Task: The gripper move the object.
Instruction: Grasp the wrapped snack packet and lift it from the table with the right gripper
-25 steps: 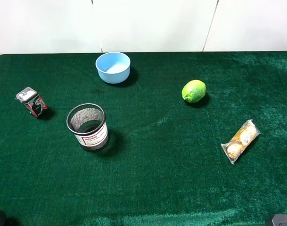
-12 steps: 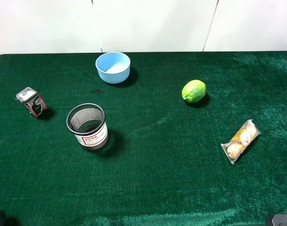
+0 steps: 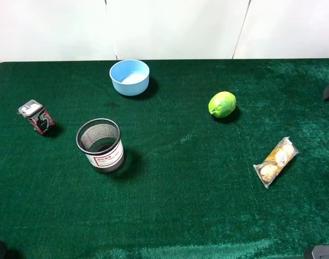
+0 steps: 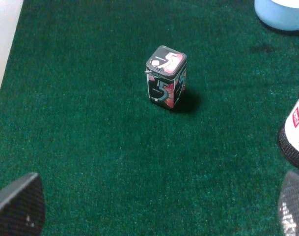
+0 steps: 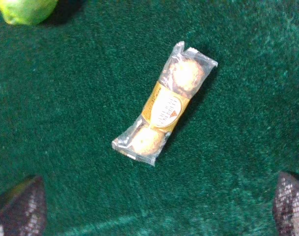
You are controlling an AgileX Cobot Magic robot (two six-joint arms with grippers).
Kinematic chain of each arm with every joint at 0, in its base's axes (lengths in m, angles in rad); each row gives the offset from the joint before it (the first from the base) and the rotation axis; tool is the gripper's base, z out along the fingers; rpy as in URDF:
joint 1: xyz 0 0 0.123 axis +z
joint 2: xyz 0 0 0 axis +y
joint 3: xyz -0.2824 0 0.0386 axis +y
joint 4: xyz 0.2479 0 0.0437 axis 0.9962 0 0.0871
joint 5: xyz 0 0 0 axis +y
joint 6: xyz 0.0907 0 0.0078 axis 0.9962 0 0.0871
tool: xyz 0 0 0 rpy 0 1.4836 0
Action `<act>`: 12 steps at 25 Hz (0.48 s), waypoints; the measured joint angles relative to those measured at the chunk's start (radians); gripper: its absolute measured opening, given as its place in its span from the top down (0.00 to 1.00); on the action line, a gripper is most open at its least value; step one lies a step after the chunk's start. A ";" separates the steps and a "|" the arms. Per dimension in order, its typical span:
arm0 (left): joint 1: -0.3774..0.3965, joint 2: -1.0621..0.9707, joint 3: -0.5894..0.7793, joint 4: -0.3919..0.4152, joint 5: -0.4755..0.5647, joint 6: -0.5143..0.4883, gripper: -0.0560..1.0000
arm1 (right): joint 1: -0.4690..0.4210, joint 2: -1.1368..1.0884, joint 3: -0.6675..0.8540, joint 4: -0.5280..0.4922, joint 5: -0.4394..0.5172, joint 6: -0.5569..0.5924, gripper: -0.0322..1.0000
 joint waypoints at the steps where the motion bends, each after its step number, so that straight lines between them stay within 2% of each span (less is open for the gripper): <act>1: 0.000 0.000 0.000 0.000 0.000 0.000 0.04 | 0.000 0.015 0.000 0.000 -0.008 0.018 0.30; 12: 0.000 0.000 0.000 0.000 0.000 -0.005 0.04 | 0.000 0.175 0.004 0.000 -0.108 0.164 0.30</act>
